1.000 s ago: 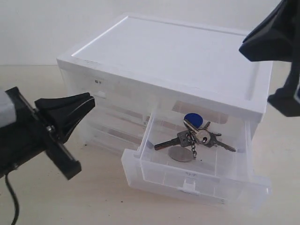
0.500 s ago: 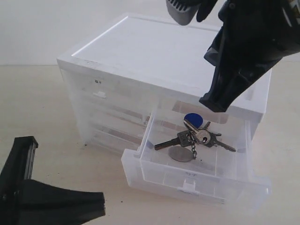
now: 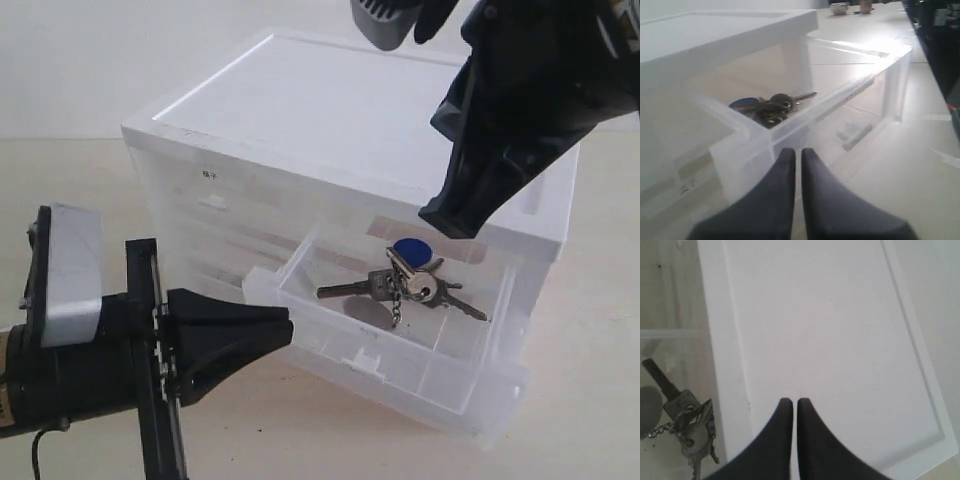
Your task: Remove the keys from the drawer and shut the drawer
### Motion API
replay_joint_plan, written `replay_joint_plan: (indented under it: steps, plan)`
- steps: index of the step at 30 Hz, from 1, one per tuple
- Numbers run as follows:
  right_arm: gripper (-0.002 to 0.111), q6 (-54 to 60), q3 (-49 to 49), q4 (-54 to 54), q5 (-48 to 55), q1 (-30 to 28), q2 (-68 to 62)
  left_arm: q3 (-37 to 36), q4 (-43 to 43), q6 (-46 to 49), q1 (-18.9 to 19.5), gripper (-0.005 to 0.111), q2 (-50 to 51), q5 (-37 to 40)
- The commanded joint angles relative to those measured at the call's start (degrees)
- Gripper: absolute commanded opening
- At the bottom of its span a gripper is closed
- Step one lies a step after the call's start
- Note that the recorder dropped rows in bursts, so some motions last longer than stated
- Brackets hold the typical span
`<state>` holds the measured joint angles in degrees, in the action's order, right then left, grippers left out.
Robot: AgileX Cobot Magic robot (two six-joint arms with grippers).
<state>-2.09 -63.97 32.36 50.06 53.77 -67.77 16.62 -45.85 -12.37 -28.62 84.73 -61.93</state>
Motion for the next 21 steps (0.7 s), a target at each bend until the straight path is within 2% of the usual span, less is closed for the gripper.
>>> replay_joint_plan:
  steps: [1,10,15,17,18,21]
  plan:
    - [0.0,-0.4,0.0,-0.3,0.6,0.1,0.1,1.2,2.6,0.6,-0.1,0.005,0.3,1.5]
    - [0.0,1.0,0.0,-2.0,0.7,0.1,0.1,-0.6,-9.4,-4.6,-0.1,0.005,-1.0,-2.8]
    - [0.001,12.2,0.0,-11.6,0.2,0.1,0.1,-3.8,-8.4,-3.9,-0.1,0.005,-8.0,-4.7]
    - [0.009,15.1,0.0,-15.0,-0.2,0.1,0.1,-4.8,-5.4,-3.9,0.0,0.005,-12.1,-3.5]
    - [0.025,15.5,0.0,-16.1,-0.2,0.1,-0.2,-5.5,-0.3,-3.7,0.0,0.005,-15.8,-0.1]
    - [0.051,14.1,0.0,-16.2,-0.2,0.1,-1.5,-6.4,7.9,-3.0,0.0,0.005,-20.7,6.5]
